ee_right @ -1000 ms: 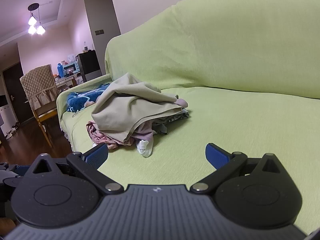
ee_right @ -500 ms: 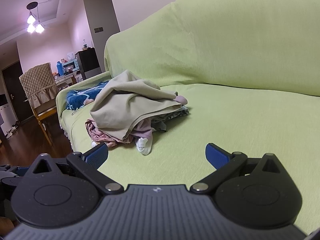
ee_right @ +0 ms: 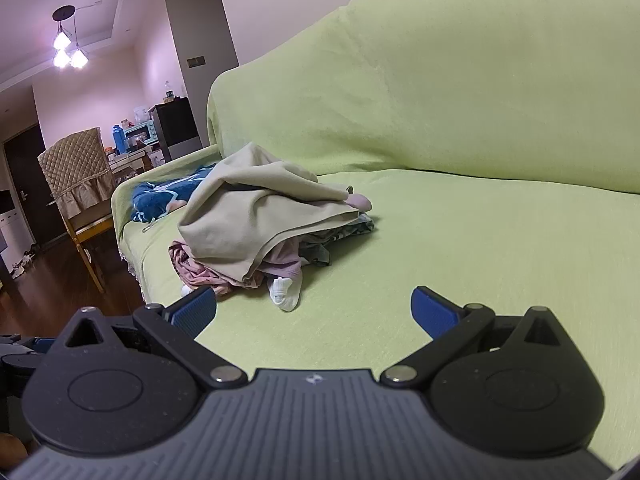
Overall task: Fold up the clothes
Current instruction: 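Approach the clothes pile on the sofa with both grippers open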
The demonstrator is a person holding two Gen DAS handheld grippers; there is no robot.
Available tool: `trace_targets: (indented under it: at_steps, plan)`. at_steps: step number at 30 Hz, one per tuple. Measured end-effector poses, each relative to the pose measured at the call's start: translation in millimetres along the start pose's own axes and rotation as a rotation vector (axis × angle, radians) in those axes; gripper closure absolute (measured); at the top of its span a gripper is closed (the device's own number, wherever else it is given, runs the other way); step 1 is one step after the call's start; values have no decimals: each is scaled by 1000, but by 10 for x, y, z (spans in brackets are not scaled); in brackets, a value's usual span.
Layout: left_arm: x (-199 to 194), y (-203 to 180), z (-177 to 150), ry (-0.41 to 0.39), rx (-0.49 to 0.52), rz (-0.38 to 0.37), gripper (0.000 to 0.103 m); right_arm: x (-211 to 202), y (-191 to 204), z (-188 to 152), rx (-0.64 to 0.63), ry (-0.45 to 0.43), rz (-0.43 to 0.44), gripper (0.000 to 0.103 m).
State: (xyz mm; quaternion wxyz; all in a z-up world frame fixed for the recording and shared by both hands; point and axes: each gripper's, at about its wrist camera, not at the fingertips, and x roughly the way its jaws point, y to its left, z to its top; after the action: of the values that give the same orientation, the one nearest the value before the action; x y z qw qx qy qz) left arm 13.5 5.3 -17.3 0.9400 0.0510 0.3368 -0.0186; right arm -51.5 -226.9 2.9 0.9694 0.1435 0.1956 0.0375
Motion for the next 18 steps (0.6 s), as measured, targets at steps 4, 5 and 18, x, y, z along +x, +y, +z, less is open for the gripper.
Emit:
trace_targets:
  at_steps: [4, 5, 18]
  plan:
    - [13, 1, 9, 1, 2, 1, 1, 7, -6, -1, 0, 1, 0, 0]
    - [17, 1, 10, 2, 2, 1, 1, 8, -8, -1, 0, 1, 0, 0]
    - [30, 28, 10, -7, -8, 1, 1, 8, 6, -8, -9, 15, -4, 0]
